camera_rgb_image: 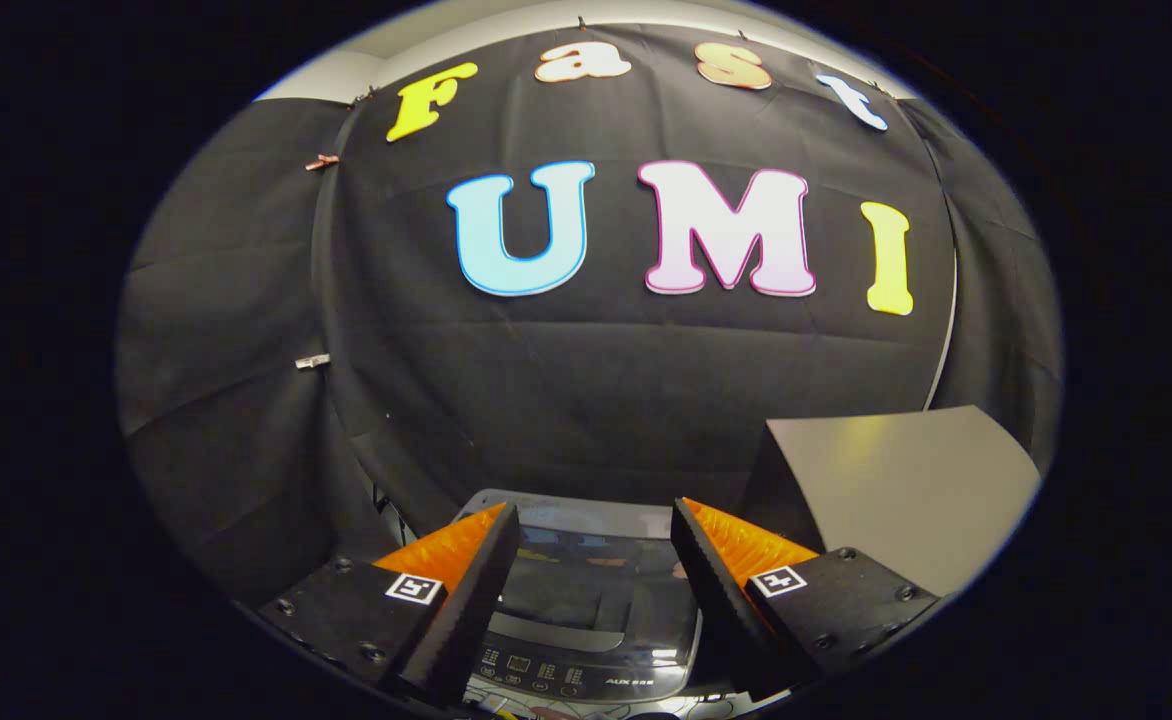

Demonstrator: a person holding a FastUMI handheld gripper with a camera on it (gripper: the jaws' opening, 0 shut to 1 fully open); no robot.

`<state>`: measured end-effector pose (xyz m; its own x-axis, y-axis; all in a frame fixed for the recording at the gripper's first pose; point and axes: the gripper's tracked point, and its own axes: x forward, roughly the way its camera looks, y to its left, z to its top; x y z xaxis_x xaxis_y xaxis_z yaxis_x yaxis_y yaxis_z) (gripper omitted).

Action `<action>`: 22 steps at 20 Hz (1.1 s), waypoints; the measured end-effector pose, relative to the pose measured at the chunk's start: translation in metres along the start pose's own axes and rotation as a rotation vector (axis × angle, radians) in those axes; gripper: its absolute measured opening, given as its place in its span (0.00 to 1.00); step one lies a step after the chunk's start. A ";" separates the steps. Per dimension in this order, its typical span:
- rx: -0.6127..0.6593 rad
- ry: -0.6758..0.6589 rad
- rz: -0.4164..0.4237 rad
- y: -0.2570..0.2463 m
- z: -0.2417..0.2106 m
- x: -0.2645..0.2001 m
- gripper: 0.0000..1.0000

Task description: Put the clothes into the washing machine and then close the washing machine lid.

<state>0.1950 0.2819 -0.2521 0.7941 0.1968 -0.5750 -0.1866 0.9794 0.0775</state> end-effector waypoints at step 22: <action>-0.055 -0.383 -0.024 -0.126 0.067 -0.221 0.98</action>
<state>0.0815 0.1183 -0.0802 0.9553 0.1869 -0.2290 -0.1878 0.9820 0.0181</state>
